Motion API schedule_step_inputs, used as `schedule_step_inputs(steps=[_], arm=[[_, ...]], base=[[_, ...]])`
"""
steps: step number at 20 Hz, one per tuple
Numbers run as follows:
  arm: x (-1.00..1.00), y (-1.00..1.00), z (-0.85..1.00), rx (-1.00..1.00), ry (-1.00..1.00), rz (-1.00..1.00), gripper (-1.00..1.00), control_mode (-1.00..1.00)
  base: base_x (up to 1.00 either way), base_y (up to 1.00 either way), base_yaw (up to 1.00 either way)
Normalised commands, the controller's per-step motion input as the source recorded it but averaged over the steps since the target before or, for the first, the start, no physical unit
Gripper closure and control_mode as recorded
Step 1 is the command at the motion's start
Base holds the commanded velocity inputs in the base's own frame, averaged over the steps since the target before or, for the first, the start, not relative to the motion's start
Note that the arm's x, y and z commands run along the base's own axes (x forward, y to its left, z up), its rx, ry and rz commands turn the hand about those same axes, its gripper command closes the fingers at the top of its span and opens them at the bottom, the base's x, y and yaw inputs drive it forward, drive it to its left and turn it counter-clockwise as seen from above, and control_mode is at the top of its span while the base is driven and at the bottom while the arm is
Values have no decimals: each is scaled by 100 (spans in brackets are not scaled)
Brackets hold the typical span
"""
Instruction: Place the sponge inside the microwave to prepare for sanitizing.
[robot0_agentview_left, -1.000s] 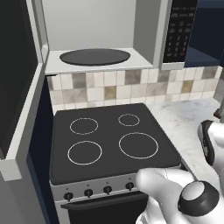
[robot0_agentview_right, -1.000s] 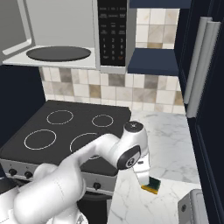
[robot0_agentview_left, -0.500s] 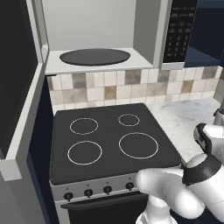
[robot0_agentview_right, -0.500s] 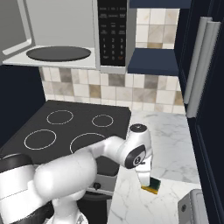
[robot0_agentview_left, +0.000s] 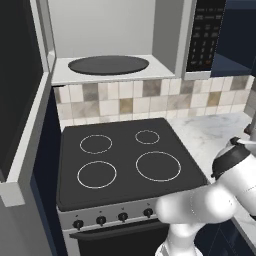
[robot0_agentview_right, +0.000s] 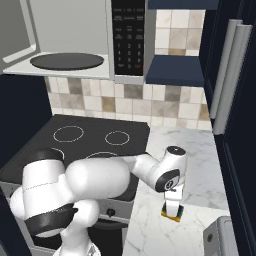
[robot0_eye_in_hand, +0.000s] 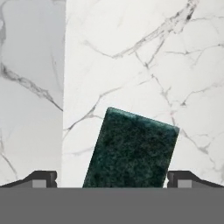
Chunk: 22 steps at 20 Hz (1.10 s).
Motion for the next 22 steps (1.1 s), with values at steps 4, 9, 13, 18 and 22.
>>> schedule_step_inputs(steps=[4,9,13,18,22], arm=[[0,-1,-27,10,0,-12,-100,-100],[0,-1,-16,6,1,-14,-100,-100],[-7,-1,-18,2,0,-14,-100,-100],[-29,4,-7,0,-7,-5,-100,-100],[-33,5,0,0,-17,-1,-100,-100]], base=[[0,0,0],[0,0,0],[0,0,0],[0,0,0],[0,0,0]])
